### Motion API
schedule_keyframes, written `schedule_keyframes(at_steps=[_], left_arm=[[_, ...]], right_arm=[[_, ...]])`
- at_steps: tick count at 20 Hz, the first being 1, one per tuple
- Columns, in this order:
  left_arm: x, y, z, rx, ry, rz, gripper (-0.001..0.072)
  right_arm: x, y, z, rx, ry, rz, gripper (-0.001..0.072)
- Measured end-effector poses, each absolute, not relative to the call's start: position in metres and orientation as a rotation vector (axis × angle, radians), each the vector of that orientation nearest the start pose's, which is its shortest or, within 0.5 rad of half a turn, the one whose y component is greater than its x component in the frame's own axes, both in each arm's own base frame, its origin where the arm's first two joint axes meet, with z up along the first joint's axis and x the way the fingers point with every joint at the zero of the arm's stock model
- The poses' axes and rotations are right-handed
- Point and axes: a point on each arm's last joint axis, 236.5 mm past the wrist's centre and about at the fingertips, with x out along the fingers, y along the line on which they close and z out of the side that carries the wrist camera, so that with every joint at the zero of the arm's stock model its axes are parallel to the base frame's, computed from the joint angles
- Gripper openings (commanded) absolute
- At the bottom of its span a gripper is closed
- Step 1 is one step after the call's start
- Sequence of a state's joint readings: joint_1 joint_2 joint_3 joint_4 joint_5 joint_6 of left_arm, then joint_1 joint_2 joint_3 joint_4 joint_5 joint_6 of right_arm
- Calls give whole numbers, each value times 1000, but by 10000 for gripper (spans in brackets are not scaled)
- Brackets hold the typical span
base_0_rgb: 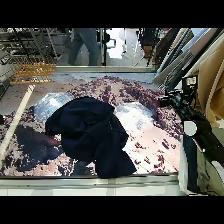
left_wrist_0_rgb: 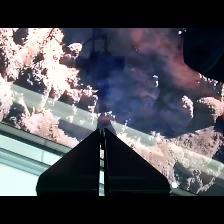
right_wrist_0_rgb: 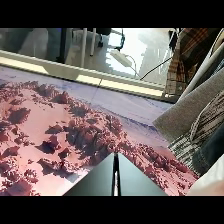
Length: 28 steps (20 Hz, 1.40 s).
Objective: Fold the clothes and pants, and hang the long-sleeved shirts on hangers.
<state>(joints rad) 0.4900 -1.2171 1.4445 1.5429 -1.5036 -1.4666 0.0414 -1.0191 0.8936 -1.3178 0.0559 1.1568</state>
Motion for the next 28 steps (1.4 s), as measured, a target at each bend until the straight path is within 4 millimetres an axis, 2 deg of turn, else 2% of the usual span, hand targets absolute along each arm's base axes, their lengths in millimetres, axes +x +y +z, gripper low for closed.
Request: schedule_keyframes(at_steps=[13, 19, 20, 22, 23, 26, 27, 28], left_arm=[[321, 164, 109, -243, 1257, 331, 11], [339, 170, 116, -225, 1176, 337, 13], [342, 170, 117, -225, 1164, 335, 46], [346, 168, 117, -233, 1150, 326, 535], [350, 167, 115, -242, 1146, 316, 718], [364, 156, 105, -284, 1138, 257, 703], [372, 148, 100, -301, 1127, 208, 672], [380, 138, 95, -317, 1111, 148, 590]], right_arm=[[476, 23, 188, -163, 175, 70, 29], [476, 23, 189, -161, 172, 70, 29], [476, 24, 189, -149, 169, 68, 29], [476, 24, 190, -122, 166, 66, 29], [476, 24, 191, -108, 165, 65, 29], [474, 25, 192, -26, 168, 65, 28], [473, 27, 191, 22, 177, 67, 29], [471, 29, 188, 74, 196, 73, 29]])
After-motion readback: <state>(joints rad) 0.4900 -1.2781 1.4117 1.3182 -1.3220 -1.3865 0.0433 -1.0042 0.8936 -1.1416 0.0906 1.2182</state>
